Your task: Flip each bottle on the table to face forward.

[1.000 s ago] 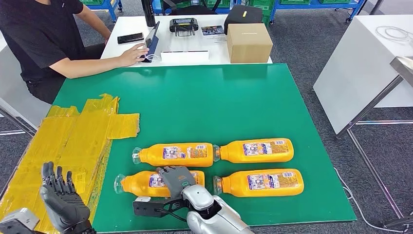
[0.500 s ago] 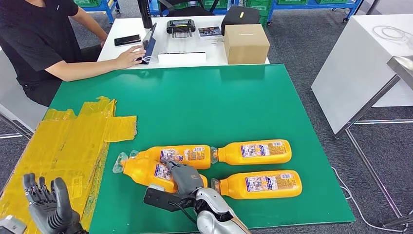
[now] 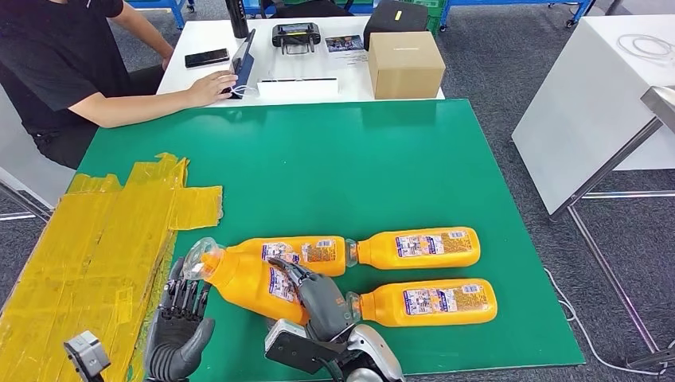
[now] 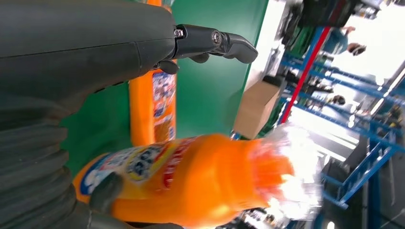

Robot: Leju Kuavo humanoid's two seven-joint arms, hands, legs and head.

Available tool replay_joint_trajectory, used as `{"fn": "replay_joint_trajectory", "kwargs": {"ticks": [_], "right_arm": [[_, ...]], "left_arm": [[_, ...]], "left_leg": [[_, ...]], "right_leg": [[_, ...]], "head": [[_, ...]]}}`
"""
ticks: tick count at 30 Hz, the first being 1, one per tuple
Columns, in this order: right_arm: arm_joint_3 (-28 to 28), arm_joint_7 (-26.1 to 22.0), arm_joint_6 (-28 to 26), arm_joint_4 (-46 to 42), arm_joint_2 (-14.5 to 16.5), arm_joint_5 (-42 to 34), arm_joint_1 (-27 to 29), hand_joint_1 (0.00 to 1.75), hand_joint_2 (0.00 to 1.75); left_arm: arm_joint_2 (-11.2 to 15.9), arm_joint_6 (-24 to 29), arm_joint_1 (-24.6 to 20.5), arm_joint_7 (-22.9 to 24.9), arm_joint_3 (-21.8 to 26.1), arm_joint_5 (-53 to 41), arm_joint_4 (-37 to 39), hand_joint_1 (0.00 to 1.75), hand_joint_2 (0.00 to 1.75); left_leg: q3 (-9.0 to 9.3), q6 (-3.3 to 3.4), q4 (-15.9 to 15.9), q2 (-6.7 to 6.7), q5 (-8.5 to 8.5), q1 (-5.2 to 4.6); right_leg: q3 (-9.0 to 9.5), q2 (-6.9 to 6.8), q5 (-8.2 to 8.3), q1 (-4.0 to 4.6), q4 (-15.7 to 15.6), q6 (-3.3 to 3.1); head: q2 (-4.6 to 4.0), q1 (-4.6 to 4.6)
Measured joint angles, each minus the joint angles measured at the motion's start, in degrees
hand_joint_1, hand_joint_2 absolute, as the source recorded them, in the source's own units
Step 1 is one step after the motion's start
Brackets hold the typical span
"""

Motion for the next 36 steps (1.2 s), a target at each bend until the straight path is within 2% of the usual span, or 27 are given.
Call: {"fn": "replay_joint_trajectory", "kwargs": {"ticks": [14,28,36], "right_arm": [[-0.14,-1.0,0.44,-0.68,0.0,-0.01,0.11,1.75,1.75],[2.57,-1.75,3.01,1.74,-0.26,1.29,-1.01,1.75,1.75],[4.12,-1.83,3.49,2.23,-0.63,1.37,-1.6,1.75,1.75]], "left_arm": [[-0.03,-2.45,0.2,-0.97,-0.58,-0.75,1.55,0.0,1.75],[-0.03,-1.65,-0.56,-2.27,0.27,6.85,2.79,0.0,1.75],[-0.03,-2.43,-1.03,-2.75,1.42,7.71,4.18,0.0,1.75]], "left_leg": [[-0.13,0.0,0.0,0.0,0.0,0.0],[-0.15,0.0,-0.01,-0.02,0.01,0.01],[-0.16,0.0,-0.01,-0.02,0.0,0.0]], "right_leg": [[-0.1,0.0,0.0,0.01,0.0,0.0],[-0.11,-0.01,0.0,0.02,0.01,-0.01],[-0.12,-0.01,0.0,0.01,0.0,-0.01]], "head": [[0.0,0.01],[0.0,0.02],[0.0,0.02]]}}
